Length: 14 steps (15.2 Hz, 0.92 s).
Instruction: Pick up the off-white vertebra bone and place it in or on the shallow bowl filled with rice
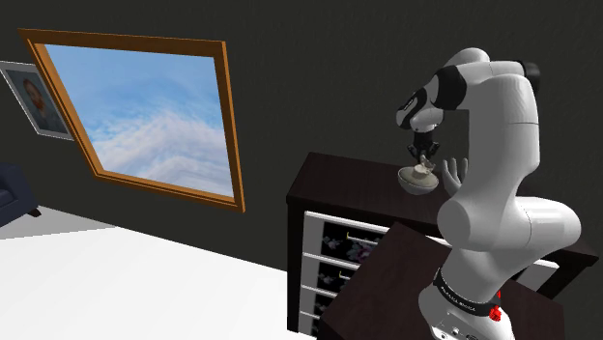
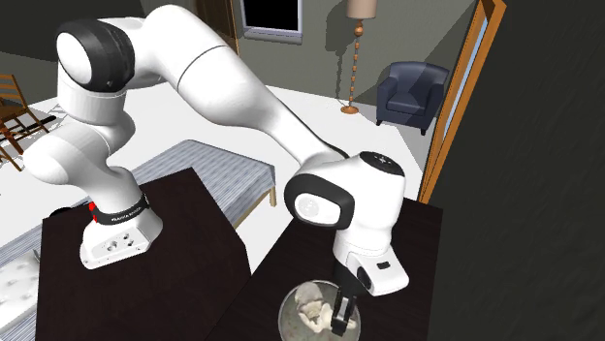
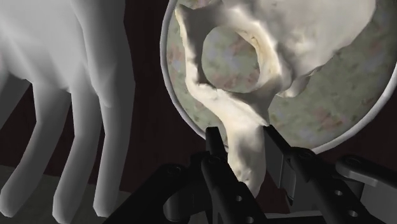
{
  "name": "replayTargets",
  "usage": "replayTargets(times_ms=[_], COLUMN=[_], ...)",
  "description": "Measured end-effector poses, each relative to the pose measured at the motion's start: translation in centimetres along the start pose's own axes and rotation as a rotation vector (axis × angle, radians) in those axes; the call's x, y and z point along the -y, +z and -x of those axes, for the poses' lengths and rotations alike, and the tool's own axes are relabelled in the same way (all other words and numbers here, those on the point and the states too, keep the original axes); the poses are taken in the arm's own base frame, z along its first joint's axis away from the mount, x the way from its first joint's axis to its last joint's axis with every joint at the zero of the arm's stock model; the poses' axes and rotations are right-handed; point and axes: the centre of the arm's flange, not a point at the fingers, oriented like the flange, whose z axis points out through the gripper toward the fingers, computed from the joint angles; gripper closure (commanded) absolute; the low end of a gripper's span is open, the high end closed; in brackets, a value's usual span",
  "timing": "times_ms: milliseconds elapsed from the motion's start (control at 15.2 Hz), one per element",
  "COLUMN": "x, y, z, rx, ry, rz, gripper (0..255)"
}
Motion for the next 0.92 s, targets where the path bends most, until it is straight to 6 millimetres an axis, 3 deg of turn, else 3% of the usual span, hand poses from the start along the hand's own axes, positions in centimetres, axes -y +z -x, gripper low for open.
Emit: replayTargets(times_ms=[264, 594, 660, 924], x=[0.3, 0.4, 0.4, 0.4], y=[1.3, 1.6, 1.6, 1.7], z=[0.0, 0.0, 0.0, 0.0], rx=[-0.002, -0.001, 0.000, 0.001], ry=[0.001, 0.000, 0.000, 0.000], rz=[0.000, 0.000, 0.000, 0.000], gripper=[255, 255, 0, 0])
